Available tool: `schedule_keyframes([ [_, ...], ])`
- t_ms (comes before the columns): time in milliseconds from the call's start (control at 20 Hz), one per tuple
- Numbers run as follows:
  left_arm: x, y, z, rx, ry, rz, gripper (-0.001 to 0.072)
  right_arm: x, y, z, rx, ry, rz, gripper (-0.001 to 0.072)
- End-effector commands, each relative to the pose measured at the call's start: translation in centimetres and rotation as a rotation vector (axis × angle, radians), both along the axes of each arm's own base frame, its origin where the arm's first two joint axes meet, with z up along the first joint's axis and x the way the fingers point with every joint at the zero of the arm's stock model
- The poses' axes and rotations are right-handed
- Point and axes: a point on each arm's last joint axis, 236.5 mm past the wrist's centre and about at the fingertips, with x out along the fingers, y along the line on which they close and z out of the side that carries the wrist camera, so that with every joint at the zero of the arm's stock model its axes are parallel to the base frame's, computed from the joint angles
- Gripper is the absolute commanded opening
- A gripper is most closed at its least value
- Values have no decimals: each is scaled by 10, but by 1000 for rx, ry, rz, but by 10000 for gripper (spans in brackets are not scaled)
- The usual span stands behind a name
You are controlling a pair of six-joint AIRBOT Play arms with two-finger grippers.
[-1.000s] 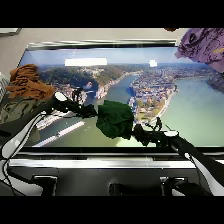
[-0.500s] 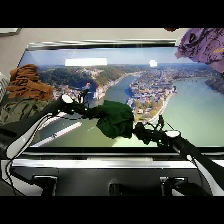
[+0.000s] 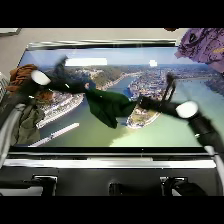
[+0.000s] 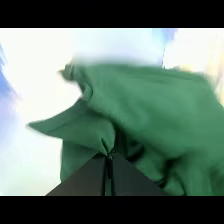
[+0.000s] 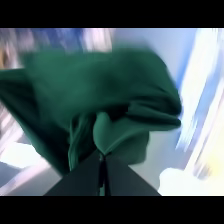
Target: Fold the clothes and pants, and hang the long-sleeved shirts on hangers.
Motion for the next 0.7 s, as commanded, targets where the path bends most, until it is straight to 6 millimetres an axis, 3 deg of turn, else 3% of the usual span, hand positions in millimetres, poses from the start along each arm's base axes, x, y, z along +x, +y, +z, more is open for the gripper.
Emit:
schedule_keyframes([
  [0,4,71,175,112,-396,172,14,13,-78,167,-367,-380,-139,31],
  [50,-8,82,229,112,-514,214,14,4,-89,213,-398,-474,-175,32],
  [150,-45,96,314,80,-693,270,15,-25,-102,292,-413,-635,-214,32],
  [250,-89,103,369,48,-816,289,15,-59,-108,345,-396,-744,-239,32],
  [350,-130,122,399,38,-874,360,15,-93,-120,381,-394,-829,-277,32],
  [450,-162,156,411,35,-869,503,15,-126,-136,407,-400,-901,-332,32],
  [550,-182,182,411,30,-839,621,15,-147,-149,419,-387,-933,-387,32],
  [650,-182,187,402,39,-798,646,15,-147,-152,419,-366,-922,-404,32],
])
